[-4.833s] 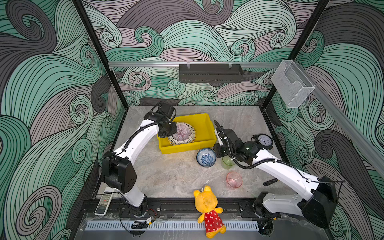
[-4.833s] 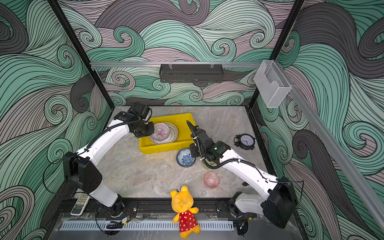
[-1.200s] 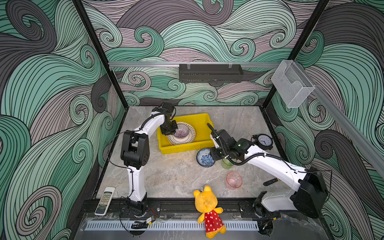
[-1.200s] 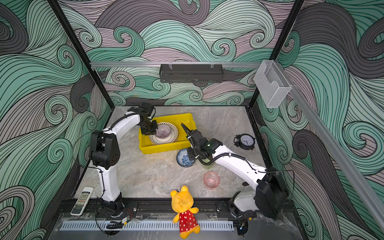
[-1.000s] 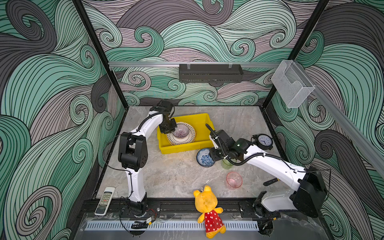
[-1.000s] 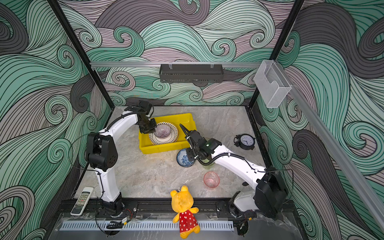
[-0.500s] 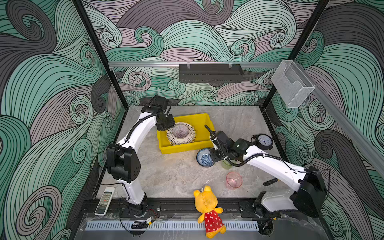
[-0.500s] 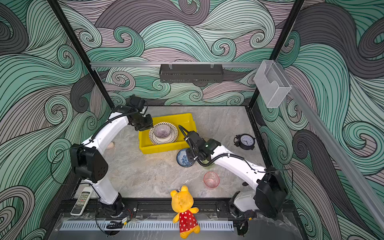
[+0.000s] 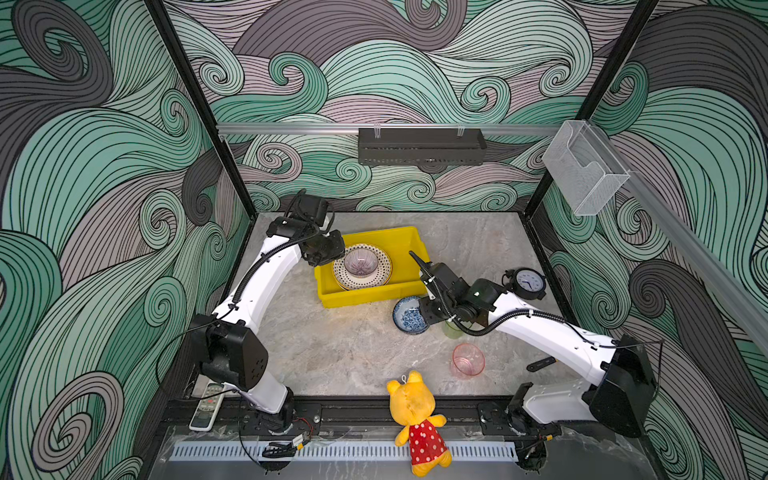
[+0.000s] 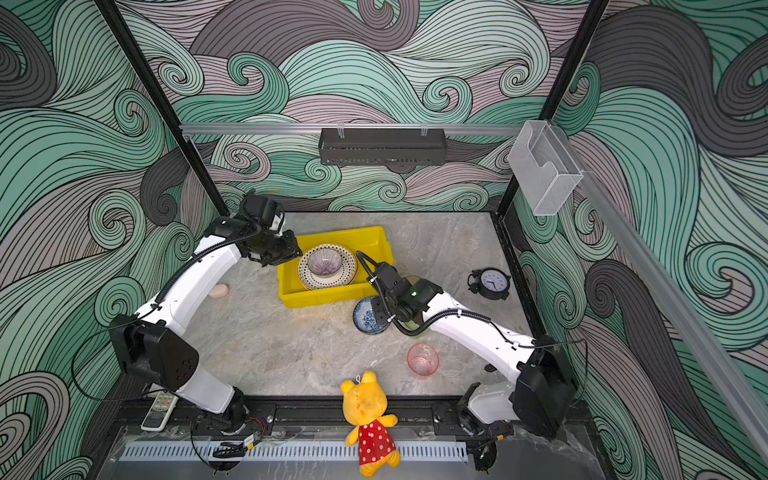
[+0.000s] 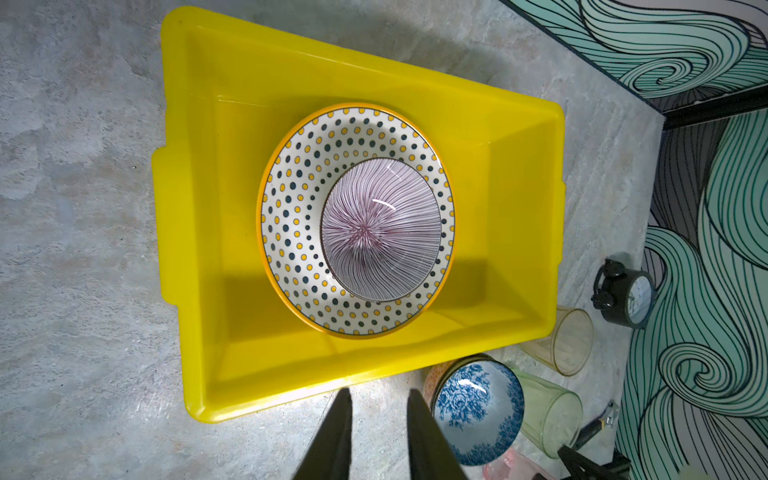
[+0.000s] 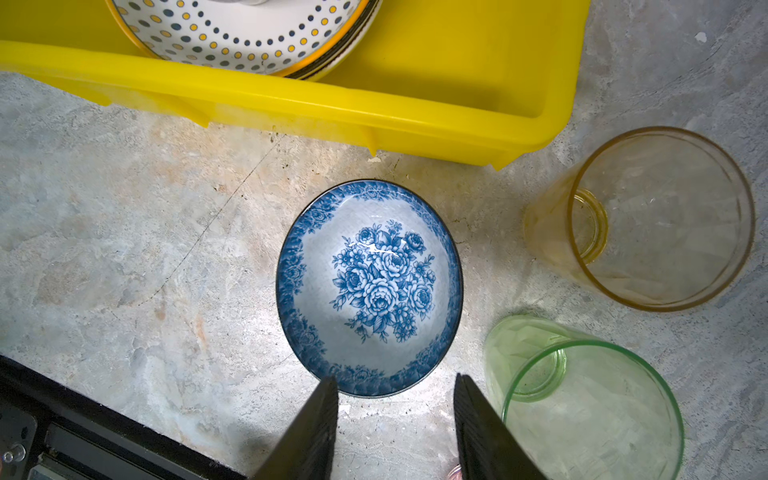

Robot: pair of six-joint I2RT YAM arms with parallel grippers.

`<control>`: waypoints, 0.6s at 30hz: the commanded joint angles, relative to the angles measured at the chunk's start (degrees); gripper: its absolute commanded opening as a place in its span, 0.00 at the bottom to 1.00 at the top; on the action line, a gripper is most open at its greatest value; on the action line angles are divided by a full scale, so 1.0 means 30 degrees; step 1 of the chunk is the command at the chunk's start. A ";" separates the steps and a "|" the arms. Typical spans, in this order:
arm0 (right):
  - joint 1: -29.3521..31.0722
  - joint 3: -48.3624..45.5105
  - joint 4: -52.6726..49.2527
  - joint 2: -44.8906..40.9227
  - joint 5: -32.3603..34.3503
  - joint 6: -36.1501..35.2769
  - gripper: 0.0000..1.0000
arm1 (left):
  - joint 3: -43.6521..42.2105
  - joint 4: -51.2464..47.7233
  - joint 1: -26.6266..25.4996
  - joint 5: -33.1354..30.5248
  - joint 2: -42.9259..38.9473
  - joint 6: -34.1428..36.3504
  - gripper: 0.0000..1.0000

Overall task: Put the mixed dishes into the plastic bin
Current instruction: 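Open the left gripper, lift out of the bin toward the blue floral bowl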

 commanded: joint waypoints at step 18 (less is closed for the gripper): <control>0.0143 -0.0553 0.0203 0.0080 0.0699 0.0616 0.49 | -0.3595 0.0279 -0.0092 0.1056 -0.3770 0.0583 0.30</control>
